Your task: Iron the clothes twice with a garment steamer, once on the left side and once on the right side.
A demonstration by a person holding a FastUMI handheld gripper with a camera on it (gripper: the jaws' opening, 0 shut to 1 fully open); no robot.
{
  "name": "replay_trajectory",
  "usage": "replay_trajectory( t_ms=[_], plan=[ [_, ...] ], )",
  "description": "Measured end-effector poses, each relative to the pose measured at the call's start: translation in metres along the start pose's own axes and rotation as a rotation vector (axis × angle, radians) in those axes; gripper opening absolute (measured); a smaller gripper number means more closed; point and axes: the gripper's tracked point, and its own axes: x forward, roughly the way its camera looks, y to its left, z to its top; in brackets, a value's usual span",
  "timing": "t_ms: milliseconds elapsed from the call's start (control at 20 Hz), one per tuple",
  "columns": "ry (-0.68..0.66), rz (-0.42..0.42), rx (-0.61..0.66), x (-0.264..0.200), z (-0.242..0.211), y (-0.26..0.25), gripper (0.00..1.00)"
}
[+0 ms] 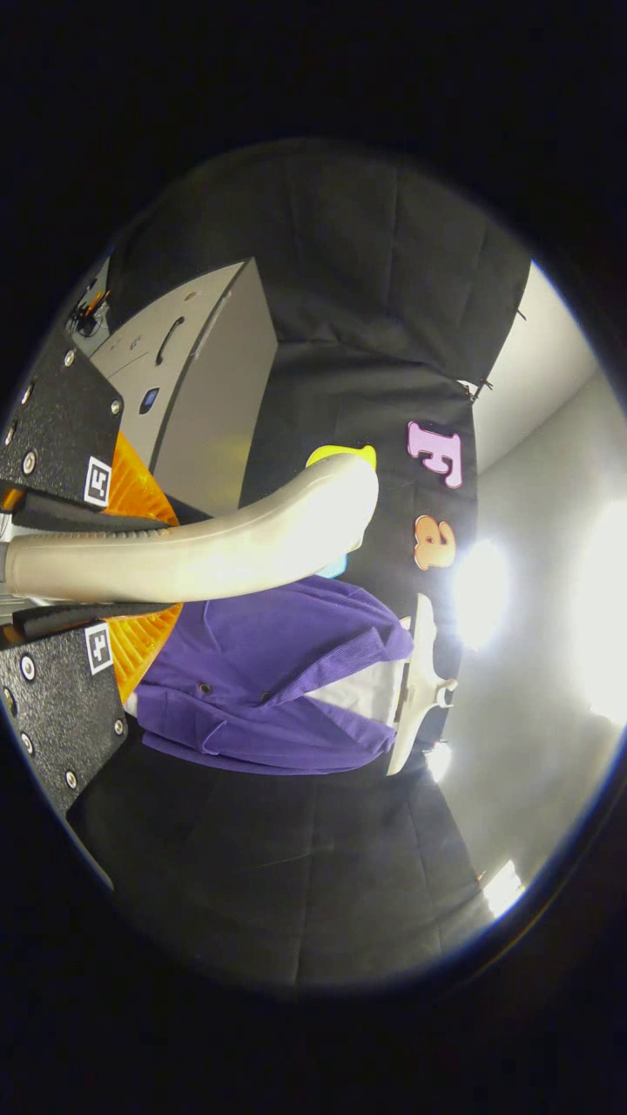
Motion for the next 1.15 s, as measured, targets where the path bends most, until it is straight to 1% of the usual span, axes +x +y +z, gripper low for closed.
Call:
replay_trajectory(
  t_ms=[100,250,350,450,550,650,750,850,1050,1150],
  plan=[
    [-0.006,-0.031,0.001,0.002,0.016,0.021,0.34],
    [-0.028,-0.063,0.034,0.001,0.027,0.054,0.34],
    [-0.041,-0.033,0.065,-0.007,0.028,0.078,0.34],
    [-0.061,-0.009,0.137,-0.016,0.03,0.095,0.34],
    [-0.071,-0.007,0.184,-0.023,0.03,0.107,0.34],
    [-0.081,-0.012,0.199,-0.03,0.031,0.113,0.34],
    [-0.075,-0.033,0.187,-0.036,0.029,0.115,0.34],
    [-0.064,-0.057,0.137,-0.041,0.027,0.116,0.34],
    [-0.045,-0.053,0.094,-0.048,0.023,0.126,0.34],
    [-0.038,-0.049,0.098,-0.049,0.022,0.128,0.34]
  ],
)
